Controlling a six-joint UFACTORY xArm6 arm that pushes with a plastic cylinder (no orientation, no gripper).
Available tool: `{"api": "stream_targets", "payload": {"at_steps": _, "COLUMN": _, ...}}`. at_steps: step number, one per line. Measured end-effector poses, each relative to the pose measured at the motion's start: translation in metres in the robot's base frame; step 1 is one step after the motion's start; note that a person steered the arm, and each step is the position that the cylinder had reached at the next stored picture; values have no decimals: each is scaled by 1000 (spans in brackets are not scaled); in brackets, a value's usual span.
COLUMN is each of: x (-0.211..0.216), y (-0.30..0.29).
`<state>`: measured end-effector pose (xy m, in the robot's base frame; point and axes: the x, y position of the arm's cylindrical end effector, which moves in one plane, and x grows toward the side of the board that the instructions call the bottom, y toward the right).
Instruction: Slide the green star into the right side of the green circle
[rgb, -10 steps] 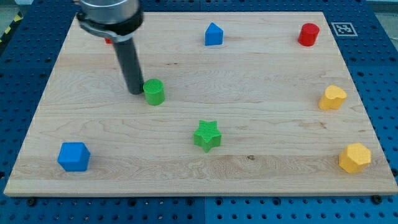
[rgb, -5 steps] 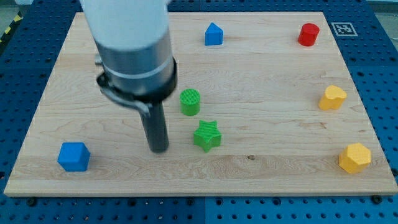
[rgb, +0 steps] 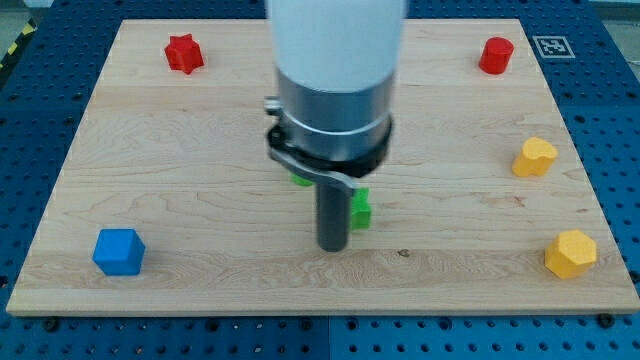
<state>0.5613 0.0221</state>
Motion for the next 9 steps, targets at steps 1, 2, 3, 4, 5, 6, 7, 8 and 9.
{"api": "stream_targets", "payload": {"at_steps": 1, "x": -22, "y": 28}}
{"api": "stream_targets", "payload": {"at_steps": 2, "x": -47, "y": 29}}
{"api": "stream_targets", "payload": {"at_steps": 3, "x": -45, "y": 54}}
{"api": "stream_targets", "payload": {"at_steps": 4, "x": -56, "y": 87}}
{"api": "stream_targets", "payload": {"at_steps": 5, "x": -64, "y": 75}}
{"api": "stream_targets", "payload": {"at_steps": 6, "x": -64, "y": 64}}
{"api": "stream_targets", "payload": {"at_steps": 7, "x": -55, "y": 66}}
{"api": "stream_targets", "payload": {"at_steps": 8, "x": -53, "y": 56}}
{"api": "stream_targets", "payload": {"at_steps": 9, "x": -64, "y": 42}}
